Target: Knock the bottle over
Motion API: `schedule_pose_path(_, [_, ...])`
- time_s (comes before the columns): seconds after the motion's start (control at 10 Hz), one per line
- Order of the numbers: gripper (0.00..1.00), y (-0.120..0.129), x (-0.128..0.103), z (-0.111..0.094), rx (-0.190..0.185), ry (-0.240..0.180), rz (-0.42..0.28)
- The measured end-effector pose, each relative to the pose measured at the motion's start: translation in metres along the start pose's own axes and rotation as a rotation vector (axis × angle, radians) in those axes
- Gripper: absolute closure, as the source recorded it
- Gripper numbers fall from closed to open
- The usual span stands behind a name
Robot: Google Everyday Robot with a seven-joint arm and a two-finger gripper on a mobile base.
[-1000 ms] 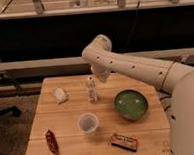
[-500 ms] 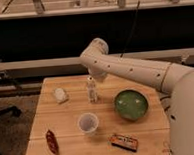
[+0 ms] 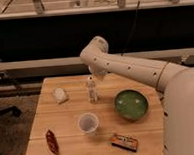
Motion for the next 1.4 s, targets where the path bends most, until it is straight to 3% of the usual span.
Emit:
schedule_pose_path(0.3, [0.98, -0.002, 0.002, 0.004, -0.005, -0.005, 0.001])
schedule_pose_path(1.1, [0.98, -0.038, -0.030, -0.003, 0.063, -0.027, -0.108])
schedule_pose_path(1.4, [0.98, -0.039, -0.065, -0.014, 0.055, -0.051, -0.191])
